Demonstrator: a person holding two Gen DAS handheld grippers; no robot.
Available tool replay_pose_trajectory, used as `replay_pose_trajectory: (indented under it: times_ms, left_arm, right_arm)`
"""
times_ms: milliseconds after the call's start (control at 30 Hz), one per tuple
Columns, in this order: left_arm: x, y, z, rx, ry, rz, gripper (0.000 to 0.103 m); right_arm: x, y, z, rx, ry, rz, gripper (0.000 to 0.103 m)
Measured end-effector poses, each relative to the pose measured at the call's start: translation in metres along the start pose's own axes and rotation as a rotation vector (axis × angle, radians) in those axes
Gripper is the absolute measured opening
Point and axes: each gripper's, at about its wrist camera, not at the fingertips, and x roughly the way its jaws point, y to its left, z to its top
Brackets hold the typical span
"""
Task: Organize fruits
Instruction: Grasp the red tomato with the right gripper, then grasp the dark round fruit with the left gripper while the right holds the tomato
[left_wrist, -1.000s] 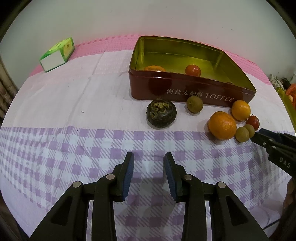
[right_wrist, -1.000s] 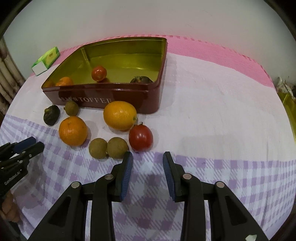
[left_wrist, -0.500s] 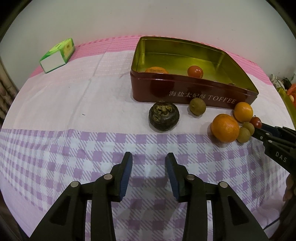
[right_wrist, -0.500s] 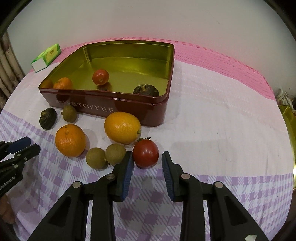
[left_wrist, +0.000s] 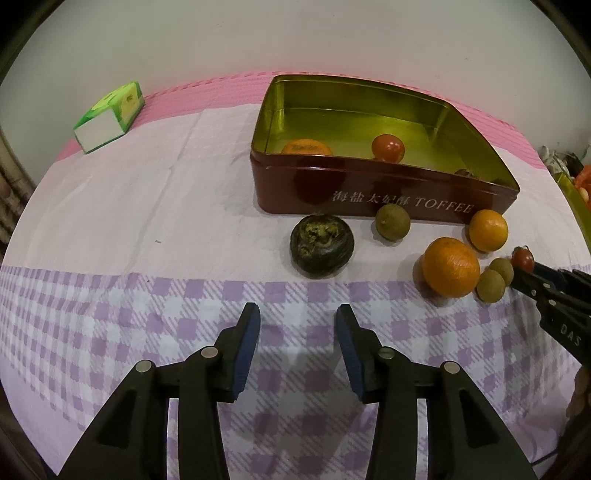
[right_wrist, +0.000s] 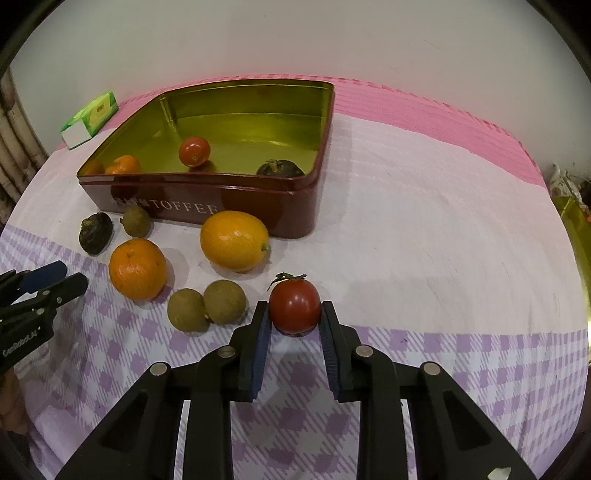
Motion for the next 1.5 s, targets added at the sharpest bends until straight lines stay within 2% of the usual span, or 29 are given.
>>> replay_pose_trajectory:
  times_ms: [267,867,1500]
  left_arm:
    - [0.007,-0.012,0.010,0.022,0.001,-0.017,0.045]
    - [0.023,-0.019,0.037,0.034,-0.008,-0.012,0.046]
    - [0.023,-0.019,0.034,0.047,-0.026,-0.020,0.040]
  right_arm:
    - [-0.004,-0.011,-0.008,0.049,-0.001,0.001,0.025]
    - [-0.005,-0.011,-0.009,0.056,-0.003,0.003,0.025]
    - [-0.005,-0.010,-0.009,0.050,-0.001,-0.012,0.025]
